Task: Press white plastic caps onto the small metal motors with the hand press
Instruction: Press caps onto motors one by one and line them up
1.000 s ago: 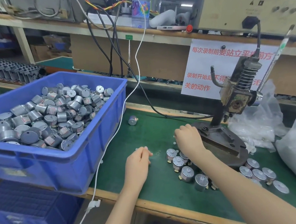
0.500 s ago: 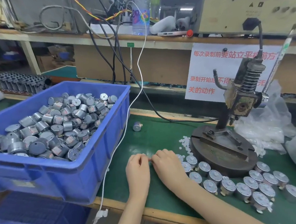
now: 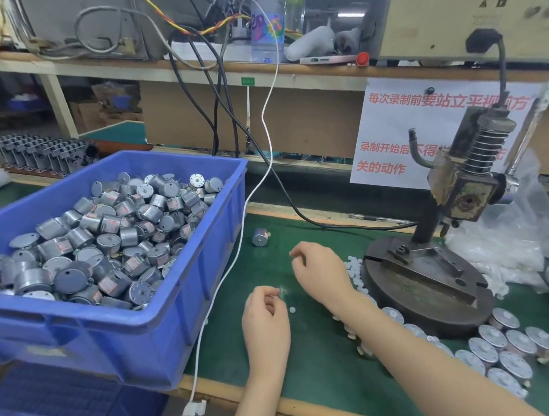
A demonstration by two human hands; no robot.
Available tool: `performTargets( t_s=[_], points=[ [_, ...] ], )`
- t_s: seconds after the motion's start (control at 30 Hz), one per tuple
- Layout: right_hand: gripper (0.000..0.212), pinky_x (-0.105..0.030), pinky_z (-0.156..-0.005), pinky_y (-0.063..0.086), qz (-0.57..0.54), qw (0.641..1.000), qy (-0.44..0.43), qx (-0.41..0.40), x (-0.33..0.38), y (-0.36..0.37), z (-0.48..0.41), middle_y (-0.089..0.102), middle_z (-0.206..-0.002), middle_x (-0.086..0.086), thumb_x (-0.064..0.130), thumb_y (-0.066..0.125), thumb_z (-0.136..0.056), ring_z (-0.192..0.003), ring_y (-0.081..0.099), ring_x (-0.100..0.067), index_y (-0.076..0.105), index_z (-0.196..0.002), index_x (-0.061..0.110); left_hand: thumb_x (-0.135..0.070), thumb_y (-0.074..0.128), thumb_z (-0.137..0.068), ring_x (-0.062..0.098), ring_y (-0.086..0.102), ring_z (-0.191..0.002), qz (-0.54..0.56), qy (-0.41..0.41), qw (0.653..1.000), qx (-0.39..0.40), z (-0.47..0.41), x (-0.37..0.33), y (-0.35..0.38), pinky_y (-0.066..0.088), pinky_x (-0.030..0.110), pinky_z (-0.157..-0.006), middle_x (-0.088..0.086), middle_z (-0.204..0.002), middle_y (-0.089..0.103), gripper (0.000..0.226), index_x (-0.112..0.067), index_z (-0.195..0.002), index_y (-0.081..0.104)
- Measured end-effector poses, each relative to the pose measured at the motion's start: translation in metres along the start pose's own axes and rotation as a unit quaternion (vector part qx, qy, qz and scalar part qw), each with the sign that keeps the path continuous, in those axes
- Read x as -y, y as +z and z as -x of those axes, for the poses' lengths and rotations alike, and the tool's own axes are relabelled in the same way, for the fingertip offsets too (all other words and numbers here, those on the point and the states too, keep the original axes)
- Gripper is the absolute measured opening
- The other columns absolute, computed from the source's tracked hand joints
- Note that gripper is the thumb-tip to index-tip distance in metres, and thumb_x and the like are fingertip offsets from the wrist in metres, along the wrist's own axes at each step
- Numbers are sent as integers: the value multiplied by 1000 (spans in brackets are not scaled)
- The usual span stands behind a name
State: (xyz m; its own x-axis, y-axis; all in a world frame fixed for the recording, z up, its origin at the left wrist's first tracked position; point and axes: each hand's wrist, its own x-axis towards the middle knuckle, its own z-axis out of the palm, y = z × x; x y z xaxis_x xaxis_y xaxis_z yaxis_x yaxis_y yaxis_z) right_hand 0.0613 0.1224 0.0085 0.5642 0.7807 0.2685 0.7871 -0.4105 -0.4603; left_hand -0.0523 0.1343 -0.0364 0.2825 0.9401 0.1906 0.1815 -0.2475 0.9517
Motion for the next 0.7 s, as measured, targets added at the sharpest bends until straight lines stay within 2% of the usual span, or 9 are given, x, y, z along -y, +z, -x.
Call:
performTargets(
  t_s=[0.1, 0.17, 0.33, 0.43, 0.6, 0.7],
  points=[
    [46, -33, -96, 40, 12, 998, -23, 56, 7, 11, -24, 49, -134, -6, 8, 39, -90, -122, 44, -24, 44, -135, 13, -2, 52, -86, 14, 55, -80, -69, 49, 995, 47, -1, 3, 4, 42, 18, -75, -1, -87, 51, 13, -11, -90, 60],
    [53, -36, -103, 35, 25, 995, -50, 86, 14, 20, -36, 39, -143, -6, 5, 39, -90, -129, 37, -26, 35, -142, 13, -6, 55, -87, 19, 52, -89, -127, 79, 986, 70, 0, 6, 7, 41, 26, -83, -3, -88, 46, 9, -7, -92, 62],
    [55, -26, -110, 21, -13, 987, -42, 153, 27, 37, -61, 21, -155, -7, 2, 33, -93, -140, 24, -21, 22, -147, 8, -13, 59, -87, 11, 42, -88, -144, 96, 982, 77, -1, 11, 9, 34, 16, -81, -17, -79, 33, 6, -10, -88, 64],
    [54, -30, -108, 26, -28, 985, -21, 168, 27, 44, -71, 22, -153, -8, 3, 33, -93, -137, 29, -25, 24, -146, 6, -14, 58, -88, 3, 37, -92, -141, 99, 982, 81, -2, 13, 10, 28, 11, -82, -21, -78, 30, 7, -10, -89, 65],
    [52, -40, -105, 33, 65, 982, -31, 172, 21, 47, -82, 26, -145, -6, 12, 35, -94, -129, 32, -26, 26, -146, 14, -15, 59, -87, 9, 37, -84, -149, 100, 981, 73, -2, 13, 11, 31, 15, -80, -19, -77, 30, 5, -12, -83, 61],
    [42, -40, -102, 35, 56, 983, -33, 170, 23, 47, -86, 30, -144, -7, 16, 34, -97, -126, 37, -28, 37, -138, 11, -14, 59, -87, 10, 38, -84, -143, 95, 983, 67, -2, 13, 11, 33, 18, -80, -18, -76, 31, 7, -12, -80, 59]
  ],
)
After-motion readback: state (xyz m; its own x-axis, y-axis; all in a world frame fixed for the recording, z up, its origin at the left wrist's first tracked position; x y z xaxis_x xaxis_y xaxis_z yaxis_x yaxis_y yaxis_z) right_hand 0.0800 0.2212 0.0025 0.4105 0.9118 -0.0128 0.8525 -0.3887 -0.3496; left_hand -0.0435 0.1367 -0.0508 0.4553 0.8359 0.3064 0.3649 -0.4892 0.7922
